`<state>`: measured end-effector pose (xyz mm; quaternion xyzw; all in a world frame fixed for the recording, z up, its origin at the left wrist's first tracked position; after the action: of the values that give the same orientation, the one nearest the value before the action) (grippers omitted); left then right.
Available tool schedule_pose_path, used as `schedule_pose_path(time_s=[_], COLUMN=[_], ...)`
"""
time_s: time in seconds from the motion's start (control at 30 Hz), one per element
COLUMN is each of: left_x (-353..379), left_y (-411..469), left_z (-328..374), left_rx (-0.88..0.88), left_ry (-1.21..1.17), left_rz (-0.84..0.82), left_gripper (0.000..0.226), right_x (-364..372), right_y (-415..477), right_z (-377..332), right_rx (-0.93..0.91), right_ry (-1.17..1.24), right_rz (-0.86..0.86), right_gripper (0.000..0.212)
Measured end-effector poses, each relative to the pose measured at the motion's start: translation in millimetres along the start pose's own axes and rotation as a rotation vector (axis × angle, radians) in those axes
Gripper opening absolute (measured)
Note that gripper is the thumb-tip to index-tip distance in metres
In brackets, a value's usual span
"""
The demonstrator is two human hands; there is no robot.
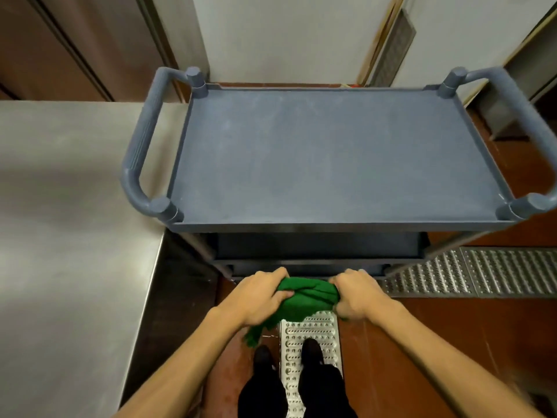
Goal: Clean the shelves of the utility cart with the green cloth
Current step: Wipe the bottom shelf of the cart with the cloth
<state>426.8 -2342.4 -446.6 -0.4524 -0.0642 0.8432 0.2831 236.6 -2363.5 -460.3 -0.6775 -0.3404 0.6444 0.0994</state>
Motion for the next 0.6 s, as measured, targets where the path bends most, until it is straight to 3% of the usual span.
schedule_pose_path(time_s=[0.1,0.23,0.37,0.43,0.6], left_x=[9.5,36.2,85.0,115.5,182.4], left_y=[8.4,32.4,68.2,87.3,146.8], left_z=[-38.7,-80.9,-134.5,-173.7,-266.4], left_rx=[-0.116,-0.180,-0.184,-0.192,-0.099], left_ry=[-0.112,-0.185,-0.042,0.008,-0.051], left_rz=[0.048,0.129,0.007,-0.029,0.138], left_gripper=[0.020,0.037,0.063,0.056,0.024], right_x=[25.0,86.9,156.6,185.5,246.1], right_y=[26.7,77.4,139.8,172.8,255.0], right_z=[22.4,36.7,73.1,92.9,105.7], right_rx=[0.050,-0.027,0.013,0.077,0.096], right_ry=[0.332,0.327,0.356,0.532,0.804], right_rz=[-0.087,-0.156,-0.204,-0.233,-0.191], right_gripper=[0.035,0.067,0.024,0.010,0.013])
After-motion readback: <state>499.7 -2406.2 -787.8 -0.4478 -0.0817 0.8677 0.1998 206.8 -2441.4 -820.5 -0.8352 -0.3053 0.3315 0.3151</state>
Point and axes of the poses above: each hand's wrist, its own y-axis towards the middle knuckle, its own x-axis out of the palm, z = x × y, the point moved 6 cm from there along y, towards the middle knuckle, and after that the axes turned 1 degree about x, right-handed, at the moved point
